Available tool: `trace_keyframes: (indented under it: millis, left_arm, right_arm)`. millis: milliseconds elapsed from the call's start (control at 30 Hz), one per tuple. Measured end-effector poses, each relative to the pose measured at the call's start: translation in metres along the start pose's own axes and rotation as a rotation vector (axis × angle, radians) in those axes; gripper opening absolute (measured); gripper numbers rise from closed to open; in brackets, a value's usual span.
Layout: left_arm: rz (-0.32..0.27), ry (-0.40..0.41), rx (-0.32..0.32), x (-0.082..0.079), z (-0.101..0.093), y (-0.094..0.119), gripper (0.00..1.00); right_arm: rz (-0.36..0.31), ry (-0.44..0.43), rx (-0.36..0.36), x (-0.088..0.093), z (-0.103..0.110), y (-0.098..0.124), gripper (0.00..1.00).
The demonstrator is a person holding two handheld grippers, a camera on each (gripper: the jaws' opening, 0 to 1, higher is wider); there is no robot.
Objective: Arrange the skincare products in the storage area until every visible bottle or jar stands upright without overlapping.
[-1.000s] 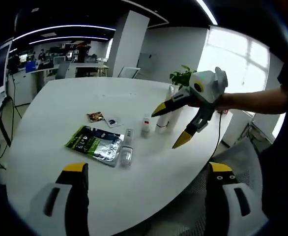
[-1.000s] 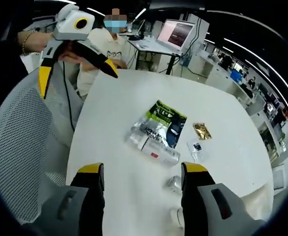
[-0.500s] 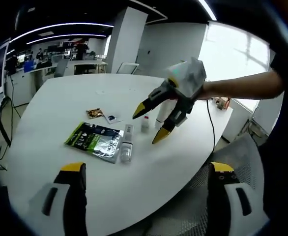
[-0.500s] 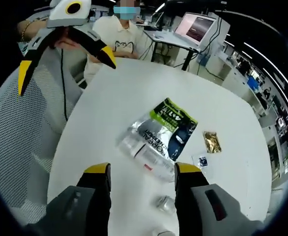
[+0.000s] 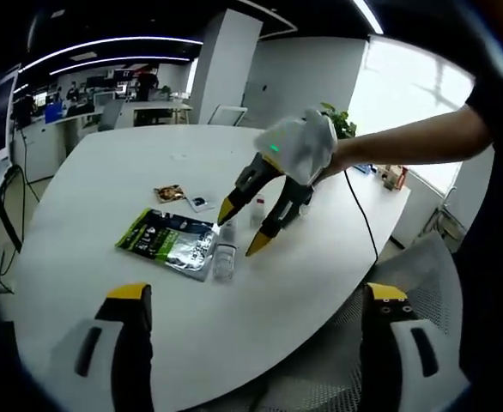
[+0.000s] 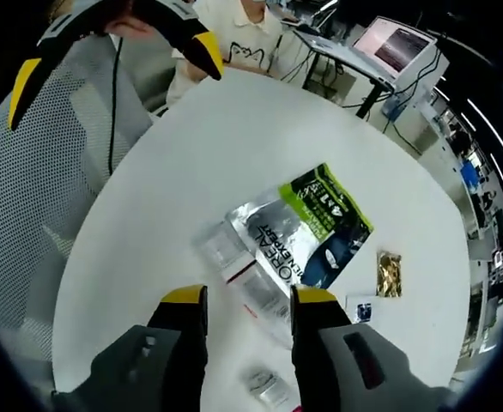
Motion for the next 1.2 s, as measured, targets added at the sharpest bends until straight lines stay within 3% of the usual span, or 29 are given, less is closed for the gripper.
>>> trace_keyframes:
  millis: [267,500,700,900,1200]
  left_arm:
    - [0.013,-0.001,-0.003,0.001,-0.001,0.0,0.97]
    - [0.015,-0.003,-0.009,0.002,0.0,0.0,0.96]
    - [0.018,-0.003,-0.01,0.002,0.0,0.0,0.96]
    - [0.012,0.002,-0.009,0.001,0.001,0.001,0.95]
    - [-0.018,0.031,-0.004,-0.005,-0.004,0.001,0.94]
  right_arm:
    - [0.043,0.001,-0.035,0.006,0.003,-0.002,0.25]
    - [0.081,0.055,-0.071,0.008,0.011,0.0,0.22]
    - [0.061,-0.072,-0.111,0.011,0.018,-0.003,0.21]
    - [0.082,-0.111,-0.058,0.014,0.019,-0.004,0.2]
    - [0.001,-0.215,0.007,0.007,0.039,0.0,0.19]
Point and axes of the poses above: the point that each gripper's makers call its tool centre point, and the gripper's own axes: y roughly backward along the fingers, z roughly to its left, x roughly out of its underside, the point moved 1 cm from there along y, roughly backward along the fingers, and after that the axes turned 7 degrees about -z, right-handed, at the moved point
